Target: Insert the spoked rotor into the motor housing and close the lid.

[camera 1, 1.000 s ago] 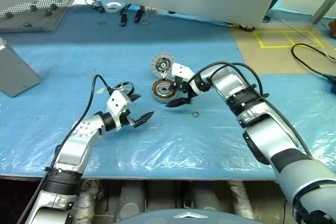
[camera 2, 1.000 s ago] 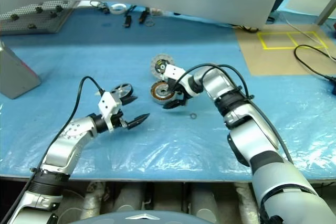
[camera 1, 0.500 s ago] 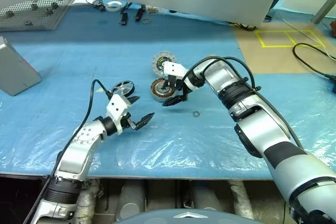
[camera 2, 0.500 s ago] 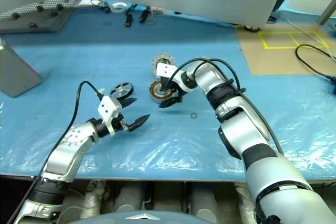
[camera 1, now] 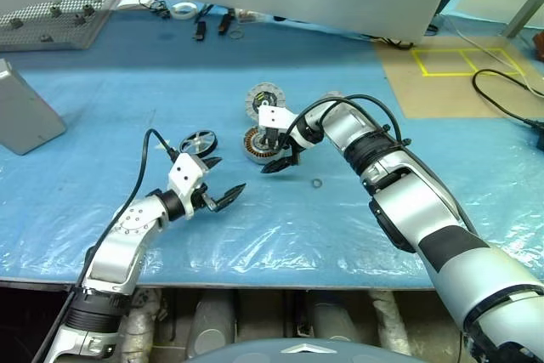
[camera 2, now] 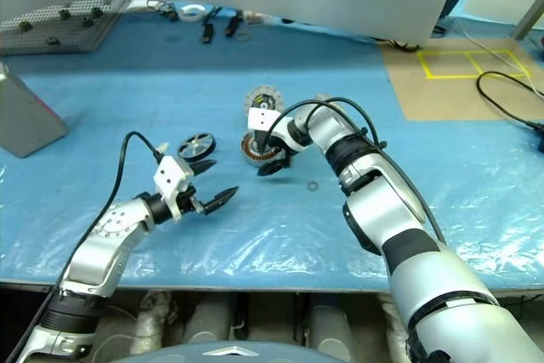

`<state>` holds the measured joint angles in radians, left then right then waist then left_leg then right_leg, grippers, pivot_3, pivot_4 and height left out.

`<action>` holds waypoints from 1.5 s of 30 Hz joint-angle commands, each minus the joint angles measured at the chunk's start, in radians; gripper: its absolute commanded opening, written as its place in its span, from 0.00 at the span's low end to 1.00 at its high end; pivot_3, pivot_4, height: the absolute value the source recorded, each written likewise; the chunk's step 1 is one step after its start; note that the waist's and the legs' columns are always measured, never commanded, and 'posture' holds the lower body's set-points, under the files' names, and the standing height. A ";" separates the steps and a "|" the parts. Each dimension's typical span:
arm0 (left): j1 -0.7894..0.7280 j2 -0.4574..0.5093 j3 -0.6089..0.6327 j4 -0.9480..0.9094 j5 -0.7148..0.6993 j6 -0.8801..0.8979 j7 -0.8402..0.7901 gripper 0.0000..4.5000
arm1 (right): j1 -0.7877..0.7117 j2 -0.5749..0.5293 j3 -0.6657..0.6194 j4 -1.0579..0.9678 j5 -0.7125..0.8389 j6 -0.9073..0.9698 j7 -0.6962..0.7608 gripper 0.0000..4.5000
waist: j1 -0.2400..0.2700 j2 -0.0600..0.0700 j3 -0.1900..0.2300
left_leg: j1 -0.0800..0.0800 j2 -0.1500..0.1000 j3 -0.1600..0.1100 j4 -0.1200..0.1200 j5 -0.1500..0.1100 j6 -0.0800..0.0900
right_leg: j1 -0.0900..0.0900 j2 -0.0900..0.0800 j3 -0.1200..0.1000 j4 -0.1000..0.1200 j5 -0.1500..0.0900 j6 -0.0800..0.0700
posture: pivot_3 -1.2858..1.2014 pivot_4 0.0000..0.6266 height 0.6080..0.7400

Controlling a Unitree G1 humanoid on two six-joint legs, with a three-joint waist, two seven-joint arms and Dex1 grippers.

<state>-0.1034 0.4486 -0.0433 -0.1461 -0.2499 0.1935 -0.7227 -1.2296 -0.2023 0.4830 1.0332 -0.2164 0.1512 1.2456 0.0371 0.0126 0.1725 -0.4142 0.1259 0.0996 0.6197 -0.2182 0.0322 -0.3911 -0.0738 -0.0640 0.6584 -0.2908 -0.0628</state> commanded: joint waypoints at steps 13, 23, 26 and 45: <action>0.005 -0.004 0.014 0.024 -0.005 -0.076 -0.014 1.00 | -0.039 0.030 0.036 0.095 -0.114 -0.088 -0.013 0.96 | 0.001 0.000 0.000 | 0.002 0.001 0.000 0.001 0.003 0.000 | 0.002 0.000 0.000 0.001 0.002 -0.003 | 0.52 0.24 1.00; 0.012 -0.027 0.006 0.020 0.002 -0.088 0.001 1.00 | -0.074 0.046 0.041 0.120 -0.172 -0.146 -0.021 0.52 | -0.001 0.000 0.000 | 0.002 0.002 0.000 0.000 0.003 0.000 | 0.002 0.000 0.000 0.001 0.002 -0.003 | 0.52 0.24 1.00; 0.014 -0.027 0.008 0.015 0.001 -0.087 0.002 1.00 | -0.076 0.042 0.037 0.111 -0.171 -0.158 0.009 0.49 | 0.000 0.000 0.000 | 0.002 0.002 0.001 0.000 0.004 0.000 | 0.002 0.001 -0.001 0.001 0.002 -0.004 | 0.52 0.24 1.00; 0.027 0.029 0.002 -0.053 -0.055 -0.021 -0.079 1.00 | 0.291 -0.149 0.081 -0.795 -0.108 0.311 0.308 0.45 | 0.001 -0.001 0.000 | 0.001 0.003 0.000 0.000 0.004 0.000 | 0.002 0.001 -0.002 0.000 0.003 -0.004 | 0.52 0.24 1.00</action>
<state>-0.0925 0.4607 -0.0444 -0.1486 -0.2899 0.1733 -0.7831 -0.9445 -0.3478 0.5528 0.2922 -0.3483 0.4193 1.5210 0.0378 0.0120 0.1723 -0.4119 0.1291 0.0999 0.6195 -0.2143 0.0318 -0.3884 -0.0727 -0.0662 0.6581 -0.2882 -0.0664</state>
